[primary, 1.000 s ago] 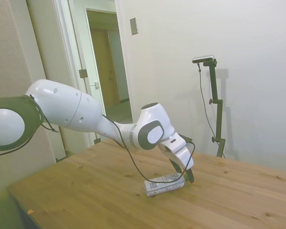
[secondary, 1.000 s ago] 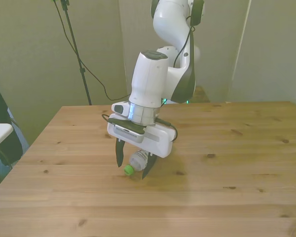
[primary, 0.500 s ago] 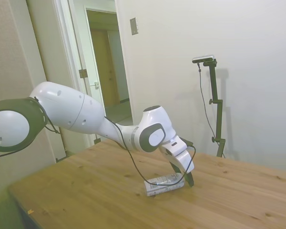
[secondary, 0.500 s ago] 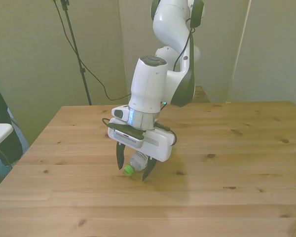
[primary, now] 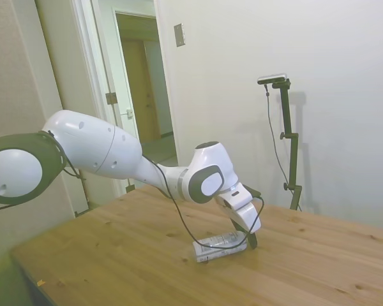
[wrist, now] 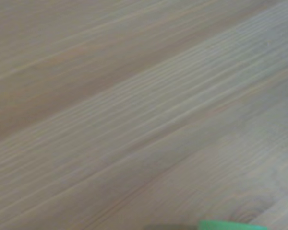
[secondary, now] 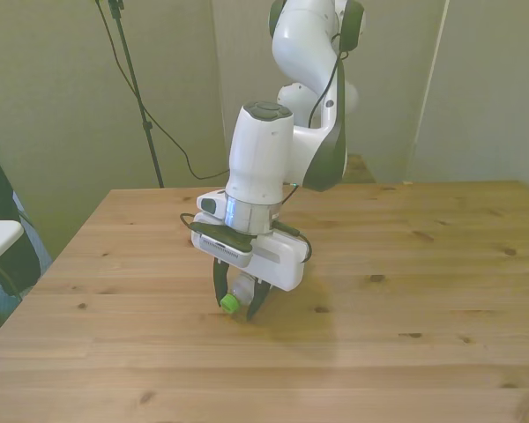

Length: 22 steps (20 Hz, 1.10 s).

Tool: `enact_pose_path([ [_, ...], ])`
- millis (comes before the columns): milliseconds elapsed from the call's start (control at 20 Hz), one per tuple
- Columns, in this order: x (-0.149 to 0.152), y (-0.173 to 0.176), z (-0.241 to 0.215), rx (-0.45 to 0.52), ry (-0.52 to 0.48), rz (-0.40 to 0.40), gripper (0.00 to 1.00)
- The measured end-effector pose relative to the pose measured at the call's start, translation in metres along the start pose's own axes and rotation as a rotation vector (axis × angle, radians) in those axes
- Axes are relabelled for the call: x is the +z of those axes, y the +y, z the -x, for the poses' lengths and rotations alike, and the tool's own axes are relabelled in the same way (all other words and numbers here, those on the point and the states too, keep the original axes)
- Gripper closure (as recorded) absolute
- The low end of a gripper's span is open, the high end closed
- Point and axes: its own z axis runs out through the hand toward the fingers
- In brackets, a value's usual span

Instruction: Stand the water bottle

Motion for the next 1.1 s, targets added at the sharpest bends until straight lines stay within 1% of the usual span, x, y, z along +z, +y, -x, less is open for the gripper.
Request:
enact_pose_path([
  [150,-0.001,-0.003,0.0,0.009,-0.021,0.017,1.0],
  [450,-0.003,-0.009,-0.005,0.027,-0.029,0.014,1.0],
  [650,-0.018,-0.018,-0.007,0.061,-0.037,-0.02,1.0],
  [750,-0.033,-0.025,-0.009,0.087,-0.03,-0.049,1.0],
  [950,-0.08,-0.035,-0.007,0.126,-0.001,-0.13,1.0],
  [1100,-0.112,-0.038,-0.001,0.161,0.069,-0.203,1.0],
])
